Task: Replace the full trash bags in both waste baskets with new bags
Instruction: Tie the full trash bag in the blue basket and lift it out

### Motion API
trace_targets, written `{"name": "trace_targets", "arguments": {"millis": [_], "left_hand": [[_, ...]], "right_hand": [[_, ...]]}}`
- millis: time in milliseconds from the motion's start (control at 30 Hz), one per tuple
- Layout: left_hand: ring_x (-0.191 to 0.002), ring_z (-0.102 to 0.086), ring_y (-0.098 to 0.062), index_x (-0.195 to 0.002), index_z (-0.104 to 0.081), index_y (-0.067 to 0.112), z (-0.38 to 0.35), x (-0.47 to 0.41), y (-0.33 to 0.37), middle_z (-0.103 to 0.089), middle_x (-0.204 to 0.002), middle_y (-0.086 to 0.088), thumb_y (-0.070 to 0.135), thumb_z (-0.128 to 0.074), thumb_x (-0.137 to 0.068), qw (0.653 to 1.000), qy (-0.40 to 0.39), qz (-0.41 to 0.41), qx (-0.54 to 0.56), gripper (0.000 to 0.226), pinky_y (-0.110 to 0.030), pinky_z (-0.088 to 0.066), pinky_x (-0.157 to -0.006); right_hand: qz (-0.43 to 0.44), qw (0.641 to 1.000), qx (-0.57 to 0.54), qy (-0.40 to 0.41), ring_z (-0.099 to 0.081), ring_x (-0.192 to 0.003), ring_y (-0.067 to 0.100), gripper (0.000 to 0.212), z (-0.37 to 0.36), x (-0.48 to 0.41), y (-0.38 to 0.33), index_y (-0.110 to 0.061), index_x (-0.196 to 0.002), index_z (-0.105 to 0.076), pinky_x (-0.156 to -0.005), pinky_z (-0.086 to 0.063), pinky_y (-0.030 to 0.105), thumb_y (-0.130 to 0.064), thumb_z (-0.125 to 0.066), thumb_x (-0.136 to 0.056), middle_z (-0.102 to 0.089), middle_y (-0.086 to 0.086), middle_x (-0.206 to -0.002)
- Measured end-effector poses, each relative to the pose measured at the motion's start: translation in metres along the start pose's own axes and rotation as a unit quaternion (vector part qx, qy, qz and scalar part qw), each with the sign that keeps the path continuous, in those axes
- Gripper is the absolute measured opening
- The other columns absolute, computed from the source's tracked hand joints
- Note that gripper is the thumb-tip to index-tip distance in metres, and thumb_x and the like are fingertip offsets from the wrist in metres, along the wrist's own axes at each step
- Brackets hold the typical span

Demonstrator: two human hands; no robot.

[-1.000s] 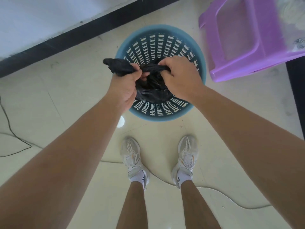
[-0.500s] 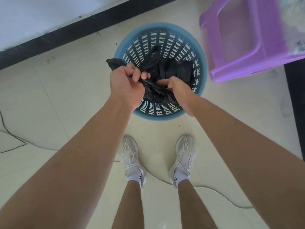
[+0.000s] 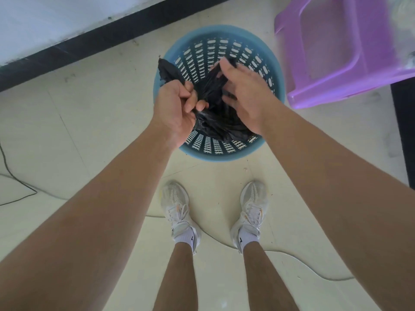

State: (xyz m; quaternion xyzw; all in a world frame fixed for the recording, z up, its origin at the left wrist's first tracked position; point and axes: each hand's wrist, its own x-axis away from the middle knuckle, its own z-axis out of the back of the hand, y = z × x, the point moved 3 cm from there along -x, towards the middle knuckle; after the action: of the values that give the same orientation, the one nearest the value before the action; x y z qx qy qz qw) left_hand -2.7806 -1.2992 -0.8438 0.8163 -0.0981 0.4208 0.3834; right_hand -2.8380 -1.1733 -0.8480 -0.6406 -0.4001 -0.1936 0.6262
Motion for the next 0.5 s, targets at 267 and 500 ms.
{"name": "trace_targets", "arguments": {"millis": [267,500], "left_hand": [[-0.042,-0.046,-0.023,-0.061,-0.027,0.017,0.016,-0.005,-0.002,-0.037,-0.044,-0.006,0.015,-0.024,-0.100,0.939,0.184,0.003,0.291,0.039,-0.037,-0.049,-0.078],[-0.035,-0.025,-0.016,-0.061,-0.024,0.019,0.054,-0.015,-0.010,-0.020,-0.041,0.004,0.010,-0.030,-0.095,0.961,0.275,-0.011,0.039,0.035,-0.025,-0.040,-0.050]], "right_hand": [[-0.003,0.908,-0.327,0.262,-0.028,-0.029,0.012,0.035,0.032,-0.003,0.007,-0.016,-0.069,-0.034,-0.045,-0.038,0.020,0.004,-0.023,-0.096,-0.028,-0.001,-0.040],[-0.066,0.914,-0.017,0.401,-0.049,-0.059,0.018,0.021,0.141,0.011,0.036,-0.017,-0.081,-0.057,-0.055,-0.045,0.020,-0.018,-0.042,-0.095,-0.047,0.003,-0.074]]}}
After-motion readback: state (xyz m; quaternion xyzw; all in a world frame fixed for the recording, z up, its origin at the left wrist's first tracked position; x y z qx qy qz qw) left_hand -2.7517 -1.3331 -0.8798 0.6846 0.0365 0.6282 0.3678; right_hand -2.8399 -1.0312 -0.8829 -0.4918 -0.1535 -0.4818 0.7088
